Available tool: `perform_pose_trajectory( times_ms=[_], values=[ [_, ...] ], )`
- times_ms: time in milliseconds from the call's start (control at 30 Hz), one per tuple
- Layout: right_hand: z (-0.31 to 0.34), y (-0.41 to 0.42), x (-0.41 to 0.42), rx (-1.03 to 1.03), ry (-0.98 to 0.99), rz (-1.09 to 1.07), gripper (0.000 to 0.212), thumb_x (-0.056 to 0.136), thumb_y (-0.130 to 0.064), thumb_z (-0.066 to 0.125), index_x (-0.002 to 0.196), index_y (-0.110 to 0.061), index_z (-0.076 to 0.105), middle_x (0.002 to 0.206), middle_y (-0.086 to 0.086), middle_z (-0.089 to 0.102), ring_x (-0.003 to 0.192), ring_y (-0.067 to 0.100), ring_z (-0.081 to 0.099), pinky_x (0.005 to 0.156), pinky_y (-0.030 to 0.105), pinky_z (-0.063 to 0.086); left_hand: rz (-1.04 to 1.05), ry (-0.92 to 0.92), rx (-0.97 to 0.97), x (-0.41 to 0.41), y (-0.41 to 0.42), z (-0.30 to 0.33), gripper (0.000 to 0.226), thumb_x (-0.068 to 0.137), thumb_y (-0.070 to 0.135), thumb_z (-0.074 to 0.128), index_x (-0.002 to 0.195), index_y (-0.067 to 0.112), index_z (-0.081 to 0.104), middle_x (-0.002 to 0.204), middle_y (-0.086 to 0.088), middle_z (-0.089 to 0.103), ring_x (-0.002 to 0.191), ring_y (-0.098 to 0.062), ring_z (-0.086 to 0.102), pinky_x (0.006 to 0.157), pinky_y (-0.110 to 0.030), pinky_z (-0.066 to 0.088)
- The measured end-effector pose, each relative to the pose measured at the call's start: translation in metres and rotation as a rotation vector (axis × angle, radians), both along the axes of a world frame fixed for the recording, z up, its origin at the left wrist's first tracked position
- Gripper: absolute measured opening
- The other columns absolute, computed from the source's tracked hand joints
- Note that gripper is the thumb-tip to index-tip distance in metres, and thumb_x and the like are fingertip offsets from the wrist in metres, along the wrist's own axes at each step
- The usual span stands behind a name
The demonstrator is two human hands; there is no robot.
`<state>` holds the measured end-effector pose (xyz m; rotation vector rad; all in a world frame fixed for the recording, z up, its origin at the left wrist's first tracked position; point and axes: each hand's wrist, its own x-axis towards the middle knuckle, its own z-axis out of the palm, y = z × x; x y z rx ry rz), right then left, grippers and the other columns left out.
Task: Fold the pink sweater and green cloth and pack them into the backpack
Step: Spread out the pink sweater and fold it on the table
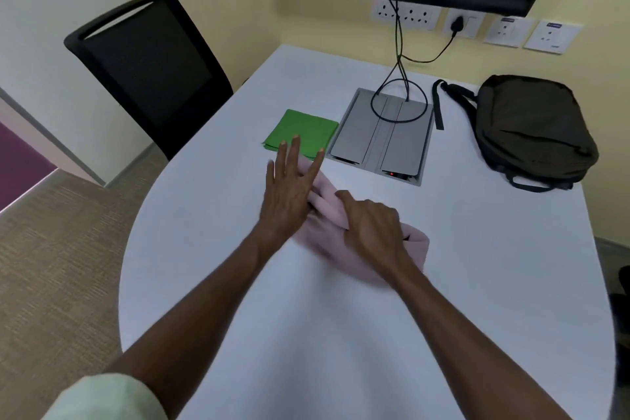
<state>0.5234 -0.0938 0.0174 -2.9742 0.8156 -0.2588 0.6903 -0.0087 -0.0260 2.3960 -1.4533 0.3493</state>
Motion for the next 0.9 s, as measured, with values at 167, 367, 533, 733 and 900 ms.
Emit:
perform_pose_trajectory(
  times_ms=[167, 367, 533, 733, 900],
  values=[
    [-0.05, 0.071, -0.019, -0.301, 0.011, 0.029, 0.047, 0.08, -0.005, 0.044, 0.126, -0.008, 0.058, 0.097, 0.015, 0.064, 0.068, 0.032, 0.057, 0.057, 0.035, 0.041, -0.411, 0.045, 0.081, 0.024, 0.037, -0.022, 0.042, 0.081, 0.015, 0.055, 0.118, 0.031, 0.065, 0.109, -0.012, 0.07, 0.104, -0.027, 0.063, 0.095, -0.039, 0.044],
    [-0.15, 0.179, -0.071, -0.057, 0.305, 0.258, 0.059, 0.065, -0.026, 0.073, 0.122, -0.013, 0.063, 0.122, 0.022, 0.066, 0.086, 0.04, 0.065, 0.066, 0.041, 0.054, -0.44, 0.152, 0.278, -0.03, 0.163, -0.106, 0.018, 0.095, 0.026, 0.045, 0.105, 0.017, 0.057, 0.096, -0.005, 0.065, 0.08, -0.022, 0.063, 0.065, -0.033, 0.054],
    [-0.145, 0.172, -0.067, 0.115, 0.135, 0.394, 0.029, 0.066, -0.029, 0.067, 0.091, -0.018, 0.06, 0.092, 0.004, 0.07, 0.075, 0.022, 0.063, 0.055, 0.027, 0.048, -0.361, 0.135, 0.242, -0.04, 0.197, -0.133, 0.02, 0.096, 0.023, 0.046, 0.109, 0.013, 0.058, 0.106, -0.007, 0.062, 0.084, -0.022, 0.059, 0.066, -0.034, 0.051],
    [-0.134, 0.084, -0.025, 0.284, -0.17, 0.171, 0.027, 0.08, -0.021, 0.059, 0.104, -0.01, 0.065, 0.105, 0.01, 0.065, 0.095, 0.031, 0.061, 0.08, 0.038, 0.049, -0.041, 0.246, 0.134, -0.06, 0.203, -0.116, 0.037, 0.085, 0.006, 0.033, 0.102, 0.016, 0.064, 0.107, -0.004, 0.061, 0.091, -0.025, 0.058, 0.068, -0.034, 0.048],
    [-0.13, 0.028, -0.022, 0.814, 0.104, -0.238, 0.075, 0.087, -0.059, 0.06, 0.147, -0.02, 0.036, 0.148, 0.009, 0.043, 0.136, 0.029, 0.04, 0.11, 0.043, 0.035, 0.231, 0.478, -0.019, -0.091, 0.206, -0.124, 0.034, 0.081, 0.005, 0.046, 0.108, 0.008, 0.066, 0.111, -0.011, 0.056, 0.094, -0.031, 0.054, 0.08, -0.037, 0.044]
  ],
)
